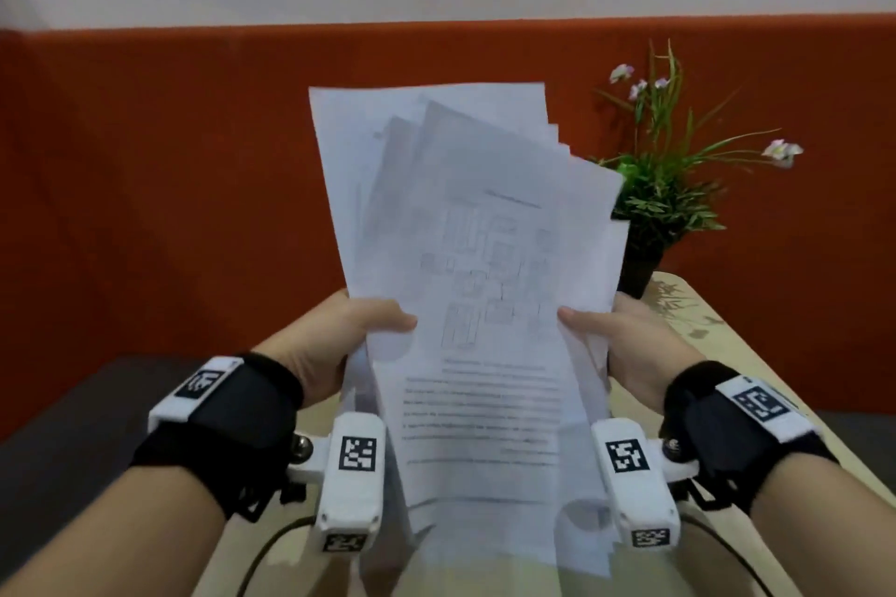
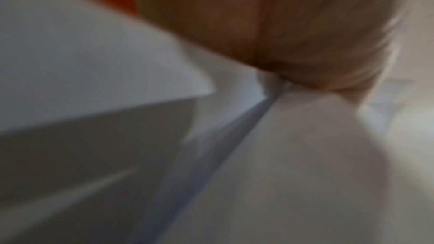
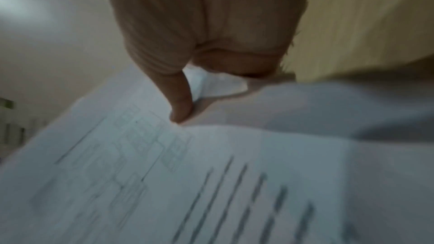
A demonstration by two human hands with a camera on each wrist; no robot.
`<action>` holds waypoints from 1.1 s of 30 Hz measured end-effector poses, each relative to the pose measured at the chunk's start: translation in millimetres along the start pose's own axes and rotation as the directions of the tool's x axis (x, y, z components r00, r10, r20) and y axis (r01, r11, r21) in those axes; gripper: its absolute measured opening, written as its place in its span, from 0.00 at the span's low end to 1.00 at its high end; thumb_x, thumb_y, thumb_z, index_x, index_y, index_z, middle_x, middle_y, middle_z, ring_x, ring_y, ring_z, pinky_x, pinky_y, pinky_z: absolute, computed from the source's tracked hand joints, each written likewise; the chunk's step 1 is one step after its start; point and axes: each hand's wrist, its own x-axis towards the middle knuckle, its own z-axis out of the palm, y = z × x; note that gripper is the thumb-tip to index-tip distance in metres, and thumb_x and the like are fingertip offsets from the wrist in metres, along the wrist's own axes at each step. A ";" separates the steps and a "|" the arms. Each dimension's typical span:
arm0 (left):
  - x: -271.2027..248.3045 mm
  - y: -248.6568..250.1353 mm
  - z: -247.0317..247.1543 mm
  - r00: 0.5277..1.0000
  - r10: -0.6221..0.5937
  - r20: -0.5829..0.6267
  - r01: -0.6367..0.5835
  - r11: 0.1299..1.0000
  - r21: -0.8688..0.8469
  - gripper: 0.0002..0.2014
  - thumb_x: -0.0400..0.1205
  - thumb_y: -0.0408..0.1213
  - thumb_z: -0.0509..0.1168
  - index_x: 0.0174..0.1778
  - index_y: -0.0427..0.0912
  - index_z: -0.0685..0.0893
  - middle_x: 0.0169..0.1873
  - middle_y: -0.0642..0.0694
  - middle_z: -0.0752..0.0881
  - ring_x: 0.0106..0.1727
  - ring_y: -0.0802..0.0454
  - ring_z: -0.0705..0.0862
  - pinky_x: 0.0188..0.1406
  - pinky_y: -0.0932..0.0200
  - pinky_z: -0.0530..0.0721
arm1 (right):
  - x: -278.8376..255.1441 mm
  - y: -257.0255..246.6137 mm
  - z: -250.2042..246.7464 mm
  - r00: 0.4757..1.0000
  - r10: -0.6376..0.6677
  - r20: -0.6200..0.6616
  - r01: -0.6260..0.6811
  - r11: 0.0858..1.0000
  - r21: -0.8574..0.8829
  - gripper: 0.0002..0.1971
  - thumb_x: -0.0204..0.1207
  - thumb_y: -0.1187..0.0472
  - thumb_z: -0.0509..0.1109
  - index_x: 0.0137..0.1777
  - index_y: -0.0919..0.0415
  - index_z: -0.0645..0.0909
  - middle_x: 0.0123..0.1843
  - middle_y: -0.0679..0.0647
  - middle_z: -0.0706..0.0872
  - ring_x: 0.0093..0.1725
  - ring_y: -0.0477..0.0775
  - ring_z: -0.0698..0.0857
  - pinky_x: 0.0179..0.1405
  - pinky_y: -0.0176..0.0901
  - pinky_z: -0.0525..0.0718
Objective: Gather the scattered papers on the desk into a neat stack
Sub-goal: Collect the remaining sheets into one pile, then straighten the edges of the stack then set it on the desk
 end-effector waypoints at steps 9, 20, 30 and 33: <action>16.2 40.5 42.3 0.818 0.428 -0.383 -0.434 0.898 0.076 0.25 0.72 0.31 0.71 0.65 0.48 0.76 0.57 0.50 0.88 0.56 0.52 0.88 0.55 0.52 0.87 | -30.1 -49.7 9.7 0.865 -0.496 -0.077 0.488 0.867 -0.101 0.13 0.79 0.65 0.69 0.59 0.49 0.80 0.56 0.45 0.89 0.55 0.47 0.89 0.53 0.46 0.87; 7.3 23.0 61.3 0.630 0.567 -0.531 -0.538 0.811 0.229 0.24 0.77 0.32 0.70 0.68 0.49 0.72 0.46 0.63 0.83 0.39 0.78 0.85 0.34 0.78 0.83 | -39.1 -36.9 7.7 0.758 -0.597 -0.264 0.613 0.789 -0.025 0.11 0.76 0.60 0.73 0.55 0.49 0.77 0.48 0.40 0.87 0.40 0.29 0.88 0.33 0.25 0.83; 3.7 34.0 63.3 0.600 0.620 -0.505 -0.589 0.770 0.245 0.24 0.73 0.36 0.75 0.59 0.53 0.73 0.48 0.59 0.86 0.48 0.64 0.88 0.48 0.57 0.89 | -39.1 -49.7 22.5 0.569 -0.681 -0.460 0.743 0.666 -0.068 0.26 0.67 0.41 0.72 0.60 0.50 0.70 0.51 0.41 0.83 0.46 0.32 0.85 0.40 0.25 0.83; 1.5 36.5 61.3 0.610 0.639 -0.470 -0.622 0.753 0.216 0.27 0.73 0.35 0.76 0.63 0.53 0.71 0.51 0.57 0.86 0.52 0.60 0.89 0.46 0.60 0.89 | -38.3 -55.5 22.5 0.510 -0.711 -0.485 0.765 0.632 -0.123 0.25 0.68 0.41 0.71 0.61 0.49 0.69 0.49 0.41 0.82 0.43 0.31 0.84 0.40 0.25 0.82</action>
